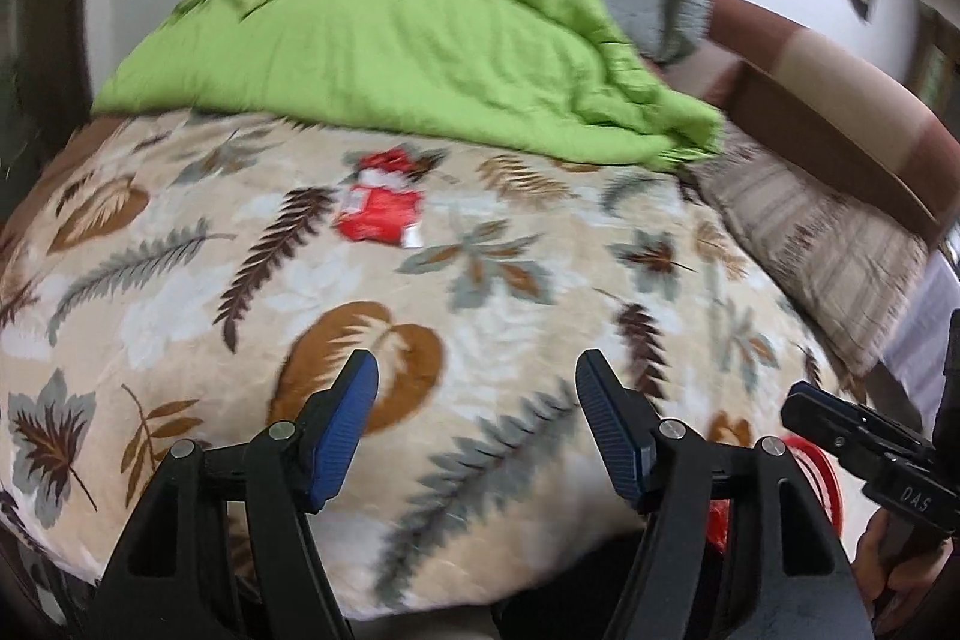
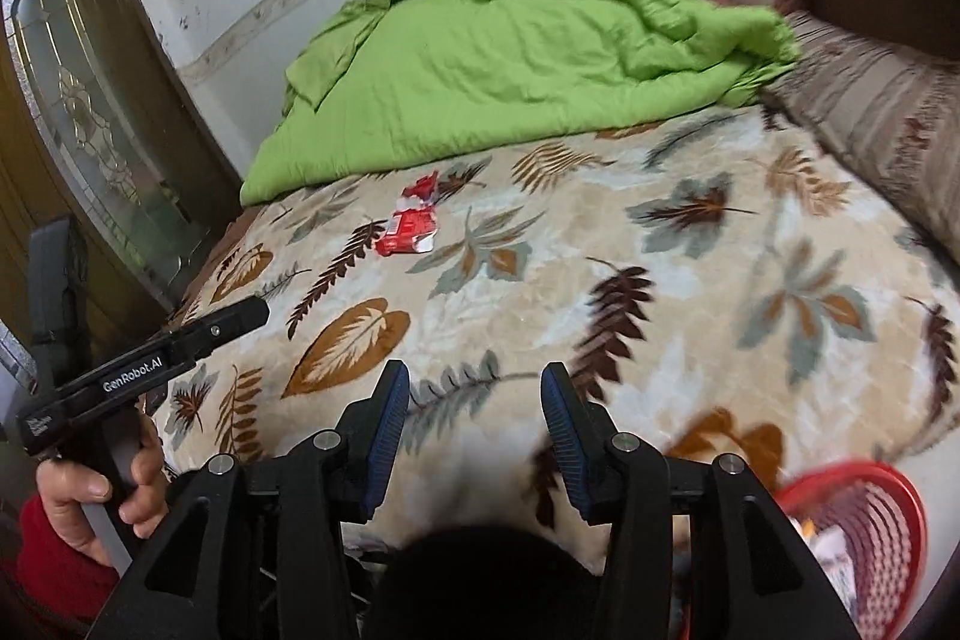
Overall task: Collect trash
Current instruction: 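Move both tools back over the remaining red wrappers on the bed, then grasp the red-purple wrapper with left tool while right tool grasps red chip box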
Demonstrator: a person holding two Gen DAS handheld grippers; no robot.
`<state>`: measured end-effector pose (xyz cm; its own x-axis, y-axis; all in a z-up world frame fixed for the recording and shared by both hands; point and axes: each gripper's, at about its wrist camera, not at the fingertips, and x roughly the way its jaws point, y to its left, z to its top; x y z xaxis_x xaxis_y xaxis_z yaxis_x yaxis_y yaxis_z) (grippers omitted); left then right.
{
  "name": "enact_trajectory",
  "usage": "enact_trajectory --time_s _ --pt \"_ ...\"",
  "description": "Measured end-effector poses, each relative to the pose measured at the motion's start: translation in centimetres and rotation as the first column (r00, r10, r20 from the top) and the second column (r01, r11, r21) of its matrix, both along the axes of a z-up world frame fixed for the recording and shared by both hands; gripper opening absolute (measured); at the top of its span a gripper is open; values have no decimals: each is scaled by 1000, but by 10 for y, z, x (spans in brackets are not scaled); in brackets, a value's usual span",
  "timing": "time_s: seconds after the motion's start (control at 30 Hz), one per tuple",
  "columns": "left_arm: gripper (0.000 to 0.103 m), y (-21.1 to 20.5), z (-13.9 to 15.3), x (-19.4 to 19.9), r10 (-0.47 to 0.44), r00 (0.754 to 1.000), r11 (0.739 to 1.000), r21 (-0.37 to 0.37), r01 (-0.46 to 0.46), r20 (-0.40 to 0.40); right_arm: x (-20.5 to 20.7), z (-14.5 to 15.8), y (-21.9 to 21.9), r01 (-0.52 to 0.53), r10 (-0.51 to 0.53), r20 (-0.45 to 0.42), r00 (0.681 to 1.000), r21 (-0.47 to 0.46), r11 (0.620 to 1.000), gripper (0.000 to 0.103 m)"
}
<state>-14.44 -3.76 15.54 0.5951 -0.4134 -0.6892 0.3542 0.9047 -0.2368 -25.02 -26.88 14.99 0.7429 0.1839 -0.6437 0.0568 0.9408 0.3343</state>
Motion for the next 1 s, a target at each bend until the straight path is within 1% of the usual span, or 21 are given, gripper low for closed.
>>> enact_trajectory --time_s 0.07,0.2,0.23,0.43,0.57,0.6,0.67,0.73,0.77,0.8,0.9,0.93,1.0 --pt "67 17 -14 26 52 998 999 -10 -53 -38 33 -7 3 -31 32 -24 999 8 999 50" --pt "67 43 -31 59 117 991 993 -2 -118 -67 100 -19 16 -108 108 -58 992 8 994 50" --pt "67 51 -36 69 132 988 991 1 -132 -76 124 -24 22 -136 135 -68 988 2 991 50" --pt "68 73 -52 104 144 984 990 15 -143 -106 239 -54 50 -251 249 -93 964 -3 968 53" --pt "68 84 -61 130 141 981 990 10 -141 -130 306 -76 67 -314 312 -125 942 4 949 53" --pt "68 85 -62 135 139 982 990 11 -138 -130 315 -78 69 -326 323 -127 938 0 945 53" --pt "68 88 -63 149 133 983 991 10 -133 -128 341 -87 78 -359 351 -130 927 -45 932 53" --pt "68 88 -64 159 121 984 993 2 -122 -132 360 -97 84 -389 376 -151 914 -69 919 53" --pt "68 89 -65 165 115 984 993 0 -116 -134 369 -103 85 -391 375 -158 913 -87 916 53" --pt "68 89 -66 170 111 985 994 0 -112 -133 378 -108 86 -403 386 -162 908 -91 911 53" --pt "68 88 -67 182 98 986 995 -4 -99 -134 394 -119 90 -454 442 -168 881 -44 890 52" --pt "68 88 -67 186 94 987 995 -3 -96 -132 396 -122 93 -468 457 -168 873 -32 883 49" --pt "68 86 -66 196 89 988 996 -5 -91 -129 395 -125 99 -496 489 -169 856 -3 868 16"
